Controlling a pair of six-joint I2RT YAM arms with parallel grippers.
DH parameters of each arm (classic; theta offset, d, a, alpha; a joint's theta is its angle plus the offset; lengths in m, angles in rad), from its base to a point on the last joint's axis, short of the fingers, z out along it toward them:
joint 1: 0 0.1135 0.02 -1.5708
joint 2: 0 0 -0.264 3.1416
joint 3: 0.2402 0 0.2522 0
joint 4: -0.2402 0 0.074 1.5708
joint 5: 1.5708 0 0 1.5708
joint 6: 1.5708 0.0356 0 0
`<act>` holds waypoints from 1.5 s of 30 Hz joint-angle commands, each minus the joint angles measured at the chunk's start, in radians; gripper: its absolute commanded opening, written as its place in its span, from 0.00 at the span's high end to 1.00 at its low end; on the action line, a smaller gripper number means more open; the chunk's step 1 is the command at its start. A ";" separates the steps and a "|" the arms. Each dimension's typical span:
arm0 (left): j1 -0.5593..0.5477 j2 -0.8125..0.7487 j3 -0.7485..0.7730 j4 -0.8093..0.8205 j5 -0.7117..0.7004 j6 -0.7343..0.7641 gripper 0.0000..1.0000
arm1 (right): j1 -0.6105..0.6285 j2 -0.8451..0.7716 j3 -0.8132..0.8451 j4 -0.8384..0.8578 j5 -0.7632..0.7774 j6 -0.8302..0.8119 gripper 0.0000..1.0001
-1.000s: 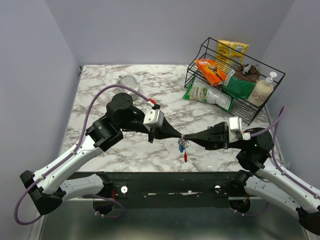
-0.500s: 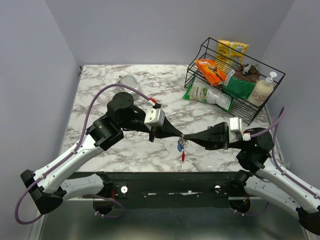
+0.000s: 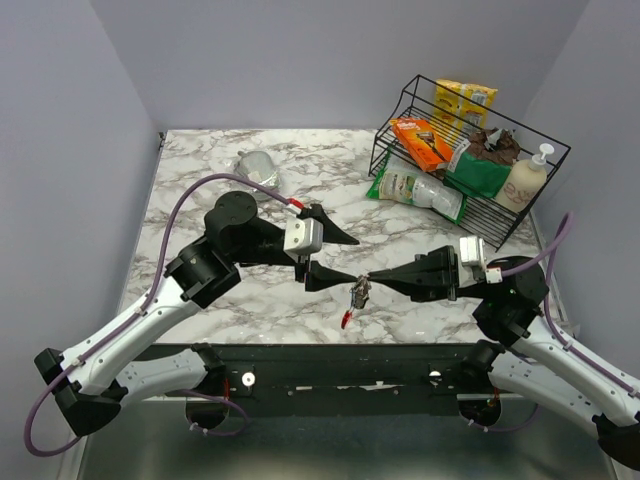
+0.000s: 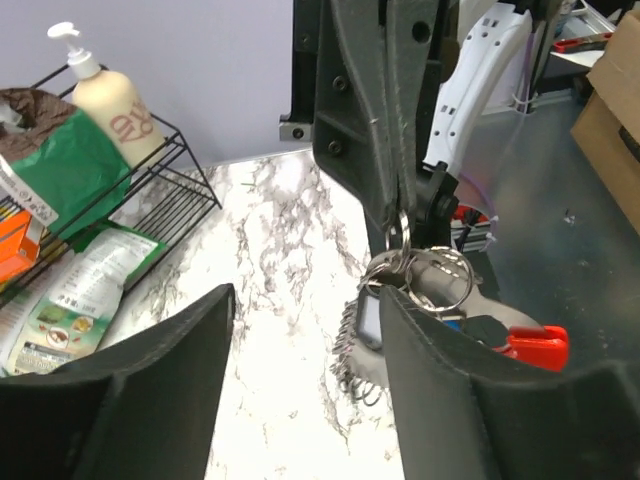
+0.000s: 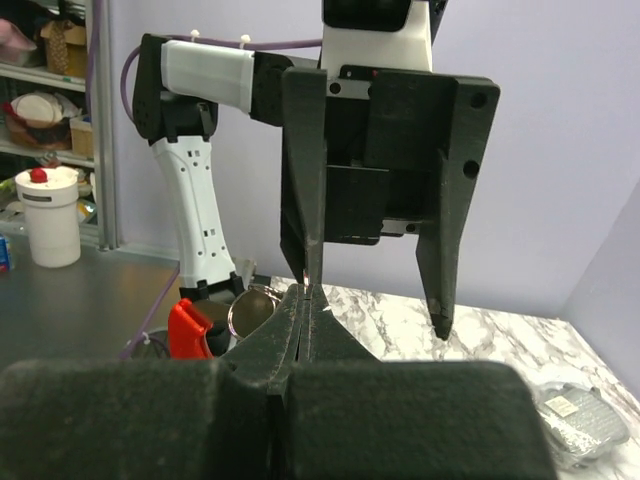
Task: Put the keys on the keyring
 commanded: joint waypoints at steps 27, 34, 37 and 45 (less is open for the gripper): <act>-0.001 -0.260 -0.255 0.314 -0.349 0.017 0.01 | 0.000 0.003 0.015 0.006 -0.003 -0.031 1.00; -0.001 -0.246 -0.254 0.311 -0.344 0.030 0.01 | 0.002 0.022 0.019 0.008 0.001 -0.033 1.00; -0.001 -0.248 -0.253 0.305 -0.341 0.040 0.01 | 0.002 0.034 0.024 -0.003 -0.013 -0.042 1.00; -0.001 -0.272 -0.279 0.305 -0.371 0.043 0.01 | 0.000 0.095 0.006 0.031 -0.008 -0.038 1.00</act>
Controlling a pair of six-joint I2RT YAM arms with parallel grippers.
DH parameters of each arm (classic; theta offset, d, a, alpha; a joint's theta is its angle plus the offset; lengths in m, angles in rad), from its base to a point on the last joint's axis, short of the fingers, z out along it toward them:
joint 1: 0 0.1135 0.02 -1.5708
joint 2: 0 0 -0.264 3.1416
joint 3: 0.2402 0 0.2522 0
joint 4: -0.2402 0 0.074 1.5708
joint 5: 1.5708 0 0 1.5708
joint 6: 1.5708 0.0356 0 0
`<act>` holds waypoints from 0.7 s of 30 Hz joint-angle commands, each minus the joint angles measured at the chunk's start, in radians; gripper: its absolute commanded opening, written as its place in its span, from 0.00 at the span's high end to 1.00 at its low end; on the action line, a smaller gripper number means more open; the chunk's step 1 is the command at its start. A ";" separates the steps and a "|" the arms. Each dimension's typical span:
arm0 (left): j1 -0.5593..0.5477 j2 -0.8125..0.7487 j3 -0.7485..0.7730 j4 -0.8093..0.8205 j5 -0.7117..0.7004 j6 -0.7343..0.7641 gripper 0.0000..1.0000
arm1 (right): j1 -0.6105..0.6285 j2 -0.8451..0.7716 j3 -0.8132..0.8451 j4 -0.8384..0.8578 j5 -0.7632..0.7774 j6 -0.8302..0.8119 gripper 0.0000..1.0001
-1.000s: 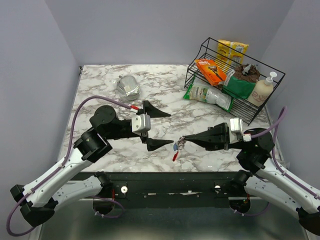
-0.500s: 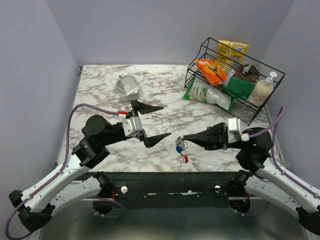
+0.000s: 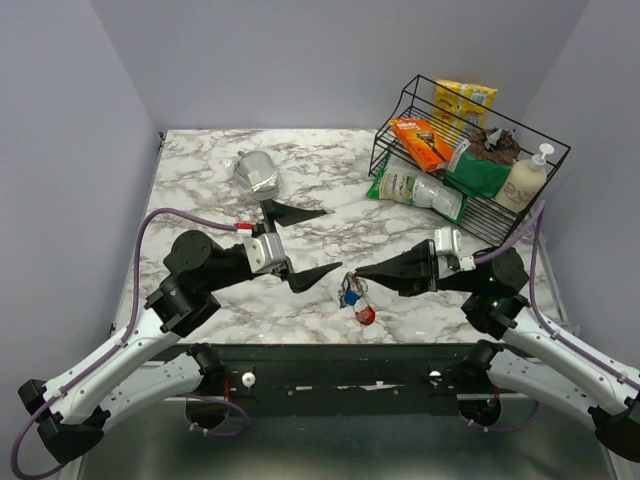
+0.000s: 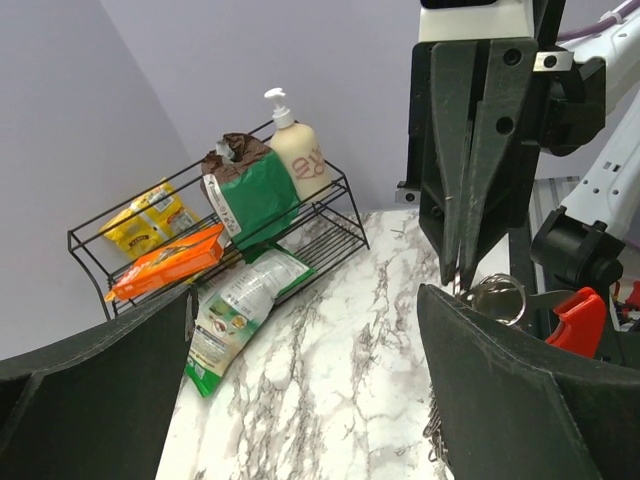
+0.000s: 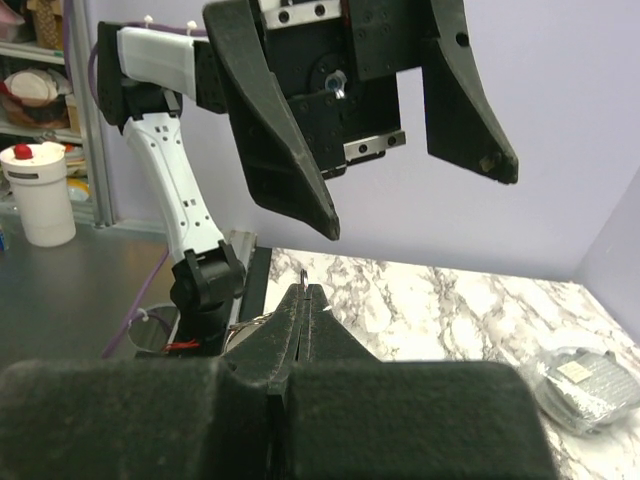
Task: Put the keys on the keyring
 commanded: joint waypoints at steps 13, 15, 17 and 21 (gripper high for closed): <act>-0.001 -0.075 -0.079 0.011 -0.108 0.031 0.01 | 0.000 0.179 -0.062 0.117 0.009 0.028 1.00; -0.001 -0.081 -0.078 0.013 -0.132 0.031 0.01 | 0.000 0.214 -0.083 0.181 0.009 0.063 1.00; -0.001 -0.089 -0.073 0.004 -0.189 0.030 0.01 | 0.000 0.319 -0.086 0.239 -0.041 0.088 1.00; -0.001 -0.106 -0.070 0.005 -0.235 0.031 0.01 | 0.000 0.453 -0.062 0.339 -0.075 0.155 1.00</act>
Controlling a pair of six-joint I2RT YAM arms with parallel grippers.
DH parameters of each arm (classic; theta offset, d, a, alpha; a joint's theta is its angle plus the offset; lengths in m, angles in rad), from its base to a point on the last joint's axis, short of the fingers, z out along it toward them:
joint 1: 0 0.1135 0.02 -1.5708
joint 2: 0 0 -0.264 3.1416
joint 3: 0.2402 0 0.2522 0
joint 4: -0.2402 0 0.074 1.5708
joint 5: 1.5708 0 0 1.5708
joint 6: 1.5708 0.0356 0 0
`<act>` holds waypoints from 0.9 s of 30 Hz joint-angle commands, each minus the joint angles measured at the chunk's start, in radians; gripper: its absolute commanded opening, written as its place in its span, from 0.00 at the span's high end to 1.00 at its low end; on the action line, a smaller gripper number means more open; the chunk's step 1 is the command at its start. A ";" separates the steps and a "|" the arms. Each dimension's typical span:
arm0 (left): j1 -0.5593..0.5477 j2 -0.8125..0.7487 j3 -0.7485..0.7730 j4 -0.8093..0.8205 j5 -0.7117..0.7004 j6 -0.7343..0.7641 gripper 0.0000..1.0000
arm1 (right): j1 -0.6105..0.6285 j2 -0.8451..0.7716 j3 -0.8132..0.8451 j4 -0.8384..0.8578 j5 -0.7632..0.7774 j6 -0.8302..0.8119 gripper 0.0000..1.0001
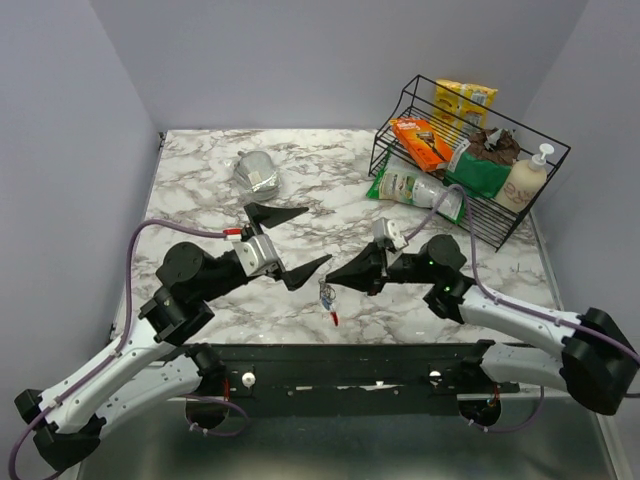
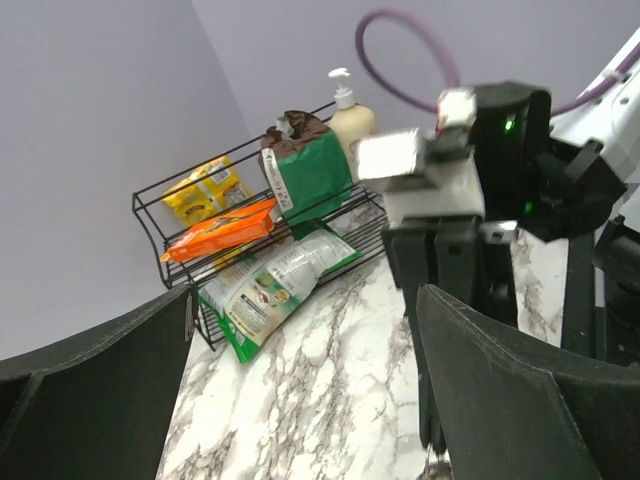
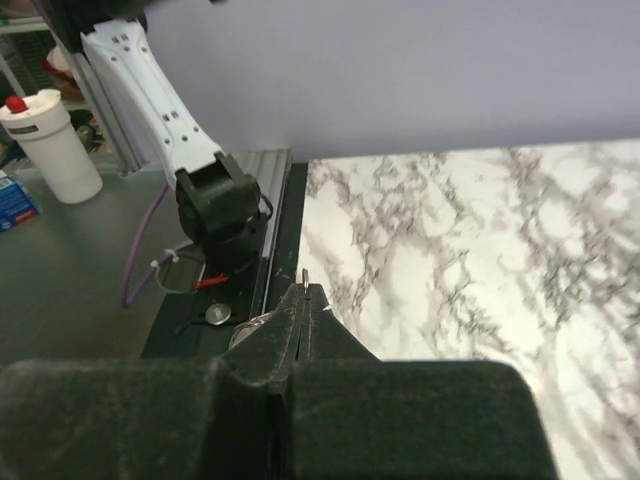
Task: Put the keys on the keyring
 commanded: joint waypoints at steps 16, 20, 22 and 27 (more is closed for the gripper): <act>-0.001 -0.011 0.002 0.000 -0.082 0.021 0.01 | 0.022 0.344 0.074 0.256 -0.064 0.184 1.00; -0.001 -0.018 -0.004 -0.003 -0.072 0.018 0.01 | 0.024 0.334 0.060 0.166 0.000 0.140 1.00; -0.001 -0.023 -0.007 0.000 -0.072 0.015 0.01 | 0.024 0.332 0.044 0.147 0.014 0.135 1.00; -0.001 -0.035 -0.012 -0.009 -0.071 0.015 0.01 | 0.020 0.326 -0.006 0.130 0.063 0.161 1.00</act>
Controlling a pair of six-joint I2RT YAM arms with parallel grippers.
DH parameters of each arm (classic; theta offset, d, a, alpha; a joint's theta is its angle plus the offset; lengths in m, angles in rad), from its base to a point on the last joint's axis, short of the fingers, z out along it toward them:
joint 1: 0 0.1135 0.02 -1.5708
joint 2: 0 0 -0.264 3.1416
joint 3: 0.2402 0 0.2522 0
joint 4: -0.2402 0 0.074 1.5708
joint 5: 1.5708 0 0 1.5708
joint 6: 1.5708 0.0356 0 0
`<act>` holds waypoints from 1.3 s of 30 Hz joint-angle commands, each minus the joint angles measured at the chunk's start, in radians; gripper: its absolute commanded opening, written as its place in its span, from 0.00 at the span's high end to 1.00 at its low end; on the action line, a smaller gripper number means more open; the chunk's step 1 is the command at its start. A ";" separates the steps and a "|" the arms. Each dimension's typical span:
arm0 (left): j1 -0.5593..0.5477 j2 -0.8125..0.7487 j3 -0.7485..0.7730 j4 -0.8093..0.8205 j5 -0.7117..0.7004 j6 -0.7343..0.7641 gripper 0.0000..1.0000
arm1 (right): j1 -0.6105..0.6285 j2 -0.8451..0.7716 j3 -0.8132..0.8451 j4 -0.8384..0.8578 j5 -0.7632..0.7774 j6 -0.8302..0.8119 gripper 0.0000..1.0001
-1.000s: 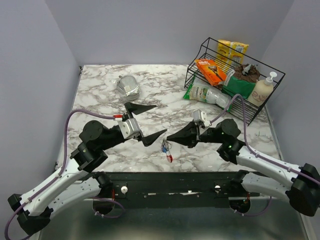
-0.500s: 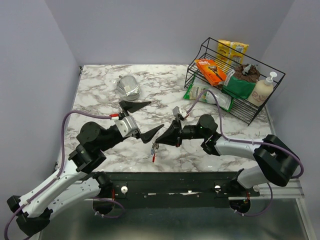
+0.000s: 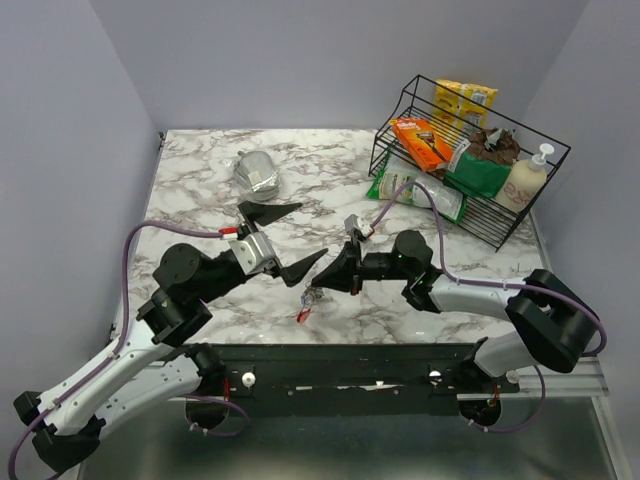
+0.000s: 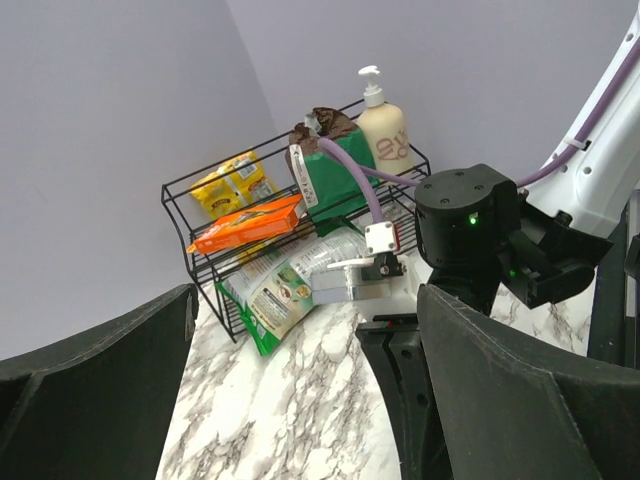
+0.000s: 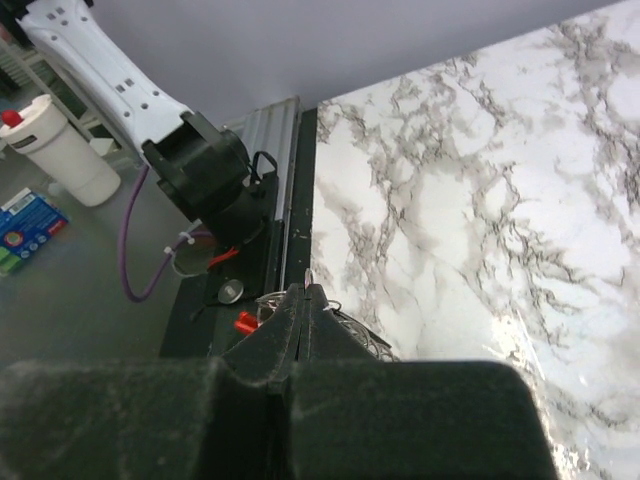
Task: Put the keys on the keyring
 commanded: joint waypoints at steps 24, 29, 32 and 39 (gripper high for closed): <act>-0.001 -0.058 -0.038 -0.018 -0.003 -0.010 0.01 | -0.015 -0.185 -0.183 -0.361 0.390 0.089 1.00; -0.001 -0.042 -0.037 -0.020 0.011 -0.013 0.01 | -0.027 -0.181 -0.177 -0.421 0.462 0.079 1.00; -0.001 -0.029 -0.038 -0.020 0.022 -0.024 0.01 | -0.036 -0.148 -0.169 -0.446 0.498 0.093 1.00; -0.001 -0.012 -0.030 -0.049 0.039 -0.044 0.01 | -0.078 -0.145 -0.179 -0.478 0.568 0.116 1.00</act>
